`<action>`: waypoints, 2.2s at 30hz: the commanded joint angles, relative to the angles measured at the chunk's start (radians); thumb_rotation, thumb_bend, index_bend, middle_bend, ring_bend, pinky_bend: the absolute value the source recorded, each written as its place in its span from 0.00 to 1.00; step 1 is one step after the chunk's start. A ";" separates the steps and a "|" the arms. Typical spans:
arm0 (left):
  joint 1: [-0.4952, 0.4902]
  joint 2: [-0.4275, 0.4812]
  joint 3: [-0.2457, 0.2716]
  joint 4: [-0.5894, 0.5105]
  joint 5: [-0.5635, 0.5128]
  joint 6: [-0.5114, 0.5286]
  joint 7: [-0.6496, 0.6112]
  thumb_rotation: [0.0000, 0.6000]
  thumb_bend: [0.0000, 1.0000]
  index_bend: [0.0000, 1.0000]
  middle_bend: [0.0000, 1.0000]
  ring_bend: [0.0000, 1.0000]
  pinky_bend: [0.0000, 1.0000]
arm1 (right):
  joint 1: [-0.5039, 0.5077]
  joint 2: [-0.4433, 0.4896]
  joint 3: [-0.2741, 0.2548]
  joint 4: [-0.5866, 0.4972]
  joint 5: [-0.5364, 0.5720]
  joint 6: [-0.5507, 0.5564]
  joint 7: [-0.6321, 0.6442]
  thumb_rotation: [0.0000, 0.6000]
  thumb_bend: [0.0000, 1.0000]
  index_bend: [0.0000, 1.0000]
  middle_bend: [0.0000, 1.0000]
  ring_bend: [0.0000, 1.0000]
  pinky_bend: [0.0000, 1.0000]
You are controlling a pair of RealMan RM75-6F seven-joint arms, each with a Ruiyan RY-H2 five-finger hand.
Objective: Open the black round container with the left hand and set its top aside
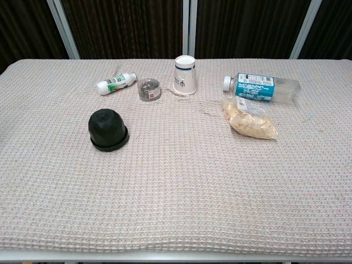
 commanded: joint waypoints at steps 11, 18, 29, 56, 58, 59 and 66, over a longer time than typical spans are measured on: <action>-0.005 -0.021 0.002 0.012 -0.011 -0.015 0.002 1.00 0.00 0.22 0.20 0.11 0.26 | 0.001 0.019 0.006 -0.015 0.011 -0.007 0.014 1.00 0.15 0.01 0.00 0.00 0.00; -0.015 -0.077 -0.024 0.044 -0.027 -0.009 -0.046 1.00 0.00 0.18 0.20 0.11 0.26 | 0.006 0.022 0.014 -0.017 0.021 -0.014 0.019 1.00 0.15 0.01 0.00 0.00 0.00; -0.085 -0.205 -0.057 0.107 -0.089 -0.125 -0.099 1.00 0.00 0.18 0.20 0.11 0.26 | 0.013 0.033 0.018 -0.043 0.003 -0.007 0.015 1.00 0.15 0.01 0.00 0.00 0.00; -0.306 -0.539 -0.121 0.300 -0.146 -0.311 -0.063 1.00 0.00 0.18 0.21 0.11 0.26 | 0.015 0.043 0.026 -0.038 0.030 -0.017 0.024 1.00 0.15 0.01 0.00 0.00 0.00; -0.317 -0.552 -0.127 0.316 -0.156 -0.326 -0.061 1.00 0.00 0.18 0.21 0.11 0.26 | 0.014 0.044 0.026 -0.036 0.031 -0.016 0.025 1.00 0.15 0.01 0.00 0.00 0.00; -0.326 -0.560 -0.131 0.327 -0.164 -0.336 -0.058 1.00 0.00 0.18 0.21 0.11 0.26 | 0.014 0.044 0.026 -0.035 0.032 -0.016 0.026 1.00 0.15 0.01 0.00 0.00 0.00; -0.359 -0.586 -0.148 0.364 -0.200 -0.376 -0.046 1.00 0.00 0.18 0.21 0.11 0.26 | 0.014 0.044 0.026 -0.020 0.048 -0.029 0.039 1.00 0.15 0.01 0.00 0.00 0.00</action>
